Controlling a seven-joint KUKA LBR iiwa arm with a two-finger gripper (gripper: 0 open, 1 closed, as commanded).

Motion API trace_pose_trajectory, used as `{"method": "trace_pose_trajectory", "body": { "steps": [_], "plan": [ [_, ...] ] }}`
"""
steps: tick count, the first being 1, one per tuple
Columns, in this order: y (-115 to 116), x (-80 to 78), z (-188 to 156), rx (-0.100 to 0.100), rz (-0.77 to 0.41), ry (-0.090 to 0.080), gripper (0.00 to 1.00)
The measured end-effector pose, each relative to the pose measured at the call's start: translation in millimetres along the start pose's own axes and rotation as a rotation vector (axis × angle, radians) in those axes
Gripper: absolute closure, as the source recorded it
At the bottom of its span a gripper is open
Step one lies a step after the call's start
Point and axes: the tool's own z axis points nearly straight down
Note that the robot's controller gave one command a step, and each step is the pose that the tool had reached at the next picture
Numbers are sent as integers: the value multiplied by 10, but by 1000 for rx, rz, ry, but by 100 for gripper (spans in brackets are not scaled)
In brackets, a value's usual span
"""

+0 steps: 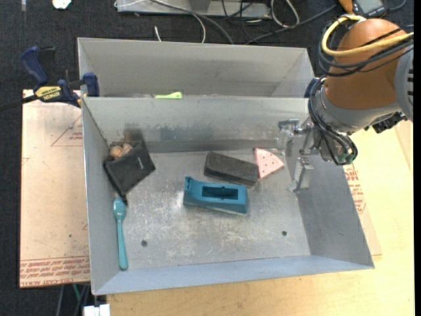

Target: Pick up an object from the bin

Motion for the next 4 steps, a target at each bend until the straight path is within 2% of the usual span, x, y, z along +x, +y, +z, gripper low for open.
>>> {"method": "trace_pose_trajectory", "body": {
  "steps": [1,2,3,4],
  "plan": [
    [3,-11,-51,1,-2,-8,0],
    [101,39,106,4,-9,-21,0],
    [98,120,326,-1,-81,-10,0],
    [541,332,730,1,-63,-14,0]
  ]
}}
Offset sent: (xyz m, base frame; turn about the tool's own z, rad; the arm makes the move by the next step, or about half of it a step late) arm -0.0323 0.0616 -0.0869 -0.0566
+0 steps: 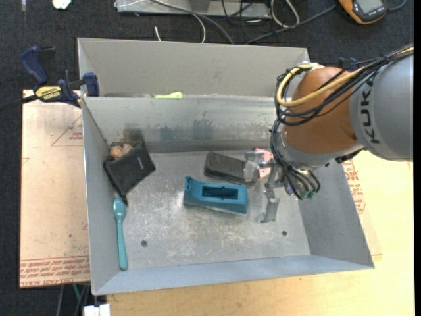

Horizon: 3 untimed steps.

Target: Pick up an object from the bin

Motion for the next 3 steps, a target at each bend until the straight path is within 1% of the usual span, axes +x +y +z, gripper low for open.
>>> {"method": "trace_pose_trajectory", "body": {
  "steps": [1,2,3],
  "plan": [
    [190,-89,492,4,-239,-6,0],
    [752,-149,894,0,-333,-25,0],
    [673,-196,745,-4,-341,-47,100]
  ]
}}
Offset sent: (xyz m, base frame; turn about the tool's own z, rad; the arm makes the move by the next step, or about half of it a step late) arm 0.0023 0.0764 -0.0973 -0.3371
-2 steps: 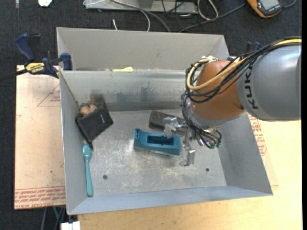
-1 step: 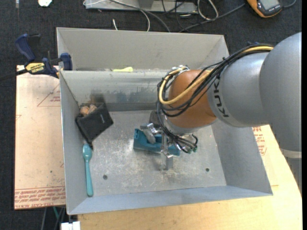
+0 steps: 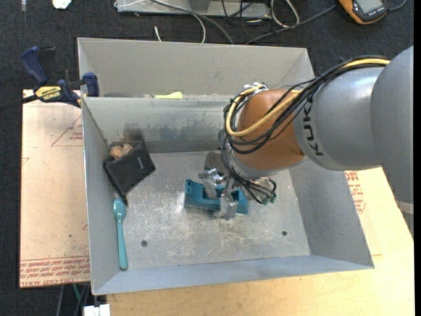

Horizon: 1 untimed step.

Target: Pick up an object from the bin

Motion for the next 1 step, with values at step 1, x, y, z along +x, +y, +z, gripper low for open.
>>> {"method": "trace_pose_trajectory", "body": {
  "steps": [1],
  "plan": [
    [0,0,0,0,0,0,100]
  ]
}}
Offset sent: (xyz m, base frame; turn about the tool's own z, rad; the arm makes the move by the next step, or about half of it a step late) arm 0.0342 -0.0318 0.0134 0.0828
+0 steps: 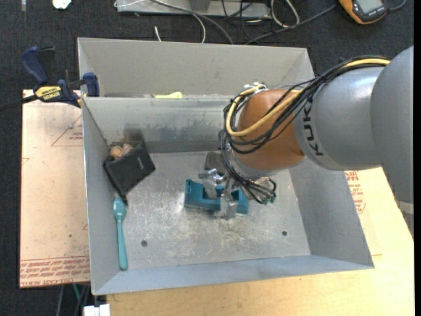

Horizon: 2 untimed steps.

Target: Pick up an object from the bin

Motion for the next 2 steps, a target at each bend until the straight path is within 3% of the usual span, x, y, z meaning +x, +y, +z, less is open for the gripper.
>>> {"method": "trace_pose_trajectory", "body": {
  "steps": [1,2],
  "plan": [
    [-224,-103,-62,-9,49,15,100],
    [-634,-272,-93,-16,-13,18,100]
  ]
}}
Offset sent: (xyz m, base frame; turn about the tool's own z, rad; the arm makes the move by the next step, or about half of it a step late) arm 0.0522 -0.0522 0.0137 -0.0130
